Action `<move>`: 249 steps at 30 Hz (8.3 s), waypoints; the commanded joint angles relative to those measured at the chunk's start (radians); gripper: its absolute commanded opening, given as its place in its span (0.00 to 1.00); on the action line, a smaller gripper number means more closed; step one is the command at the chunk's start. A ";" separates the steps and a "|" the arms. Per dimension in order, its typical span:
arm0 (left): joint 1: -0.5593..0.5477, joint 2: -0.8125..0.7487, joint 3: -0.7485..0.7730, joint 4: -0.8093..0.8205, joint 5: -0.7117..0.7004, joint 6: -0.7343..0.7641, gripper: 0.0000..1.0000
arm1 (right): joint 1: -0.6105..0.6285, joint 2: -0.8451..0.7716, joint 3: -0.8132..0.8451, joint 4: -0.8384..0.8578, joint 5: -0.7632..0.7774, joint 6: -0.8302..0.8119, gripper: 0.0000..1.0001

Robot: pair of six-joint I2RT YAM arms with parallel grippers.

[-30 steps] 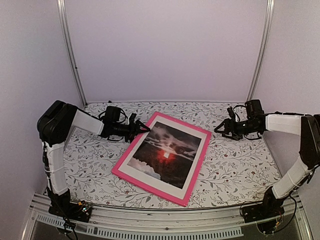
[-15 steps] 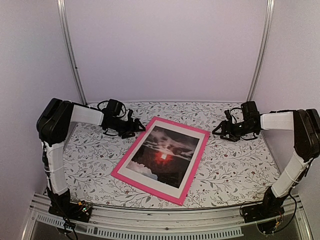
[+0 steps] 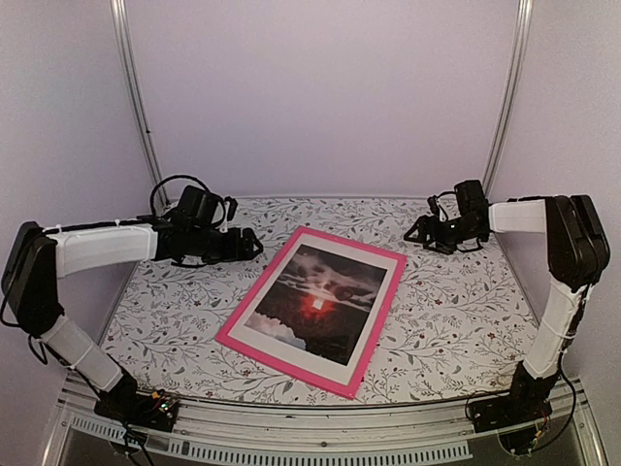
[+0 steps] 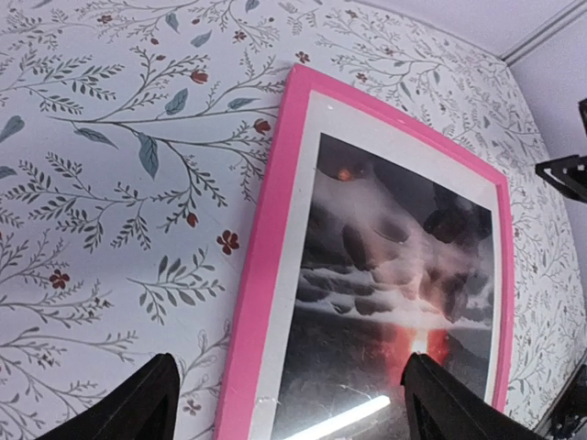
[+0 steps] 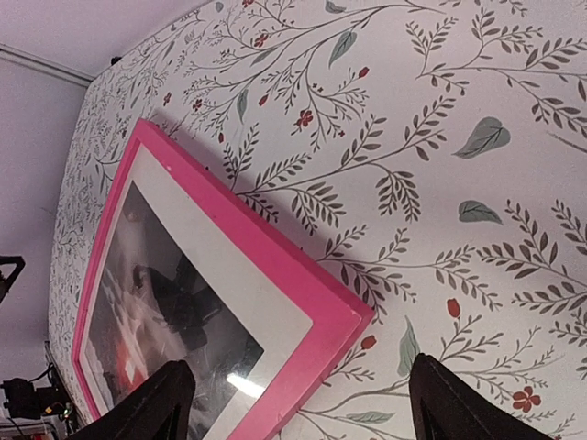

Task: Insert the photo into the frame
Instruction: Place the photo frame at the center of the board, then rotate the photo frame at the center of the board, then reset both arms

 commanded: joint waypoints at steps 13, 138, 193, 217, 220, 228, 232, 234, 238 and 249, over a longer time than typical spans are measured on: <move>-0.355 -0.450 -0.470 -0.159 -0.188 -0.374 1.00 | 0.081 0.285 0.294 -0.091 0.106 -0.086 0.95; -0.150 0.205 -0.161 0.236 -0.056 -0.100 1.00 | 0.284 -0.101 -0.345 0.206 0.053 -0.004 0.88; -0.071 -0.483 -0.205 -0.031 -0.682 0.141 1.00 | 0.249 -0.528 -0.242 -0.112 0.612 -0.076 0.99; -0.030 -0.806 -0.448 0.150 -0.451 0.180 1.00 | 0.182 -0.931 -0.424 0.006 0.621 -0.072 0.99; -0.030 -0.861 -0.473 0.166 -0.449 0.180 1.00 | 0.181 -0.934 -0.436 0.014 0.618 -0.076 0.99; -0.030 -0.893 -0.487 0.166 -0.453 0.178 1.00 | 0.181 -0.923 -0.450 0.031 0.611 -0.078 0.99; -0.031 -0.876 -0.484 0.165 -0.443 0.179 1.00 | 0.181 -0.952 -0.467 0.047 0.604 -0.088 0.99; -0.031 -0.874 -0.479 0.163 -0.442 0.176 1.00 | 0.181 -0.959 -0.467 0.041 0.615 -0.088 0.99; -0.030 -0.878 -0.480 0.169 -0.437 0.180 1.00 | 0.181 -0.967 -0.470 0.041 0.616 -0.089 0.99; -0.031 -0.882 -0.488 0.168 -0.421 0.172 1.00 | 0.182 -0.968 -0.470 0.039 0.629 -0.084 0.99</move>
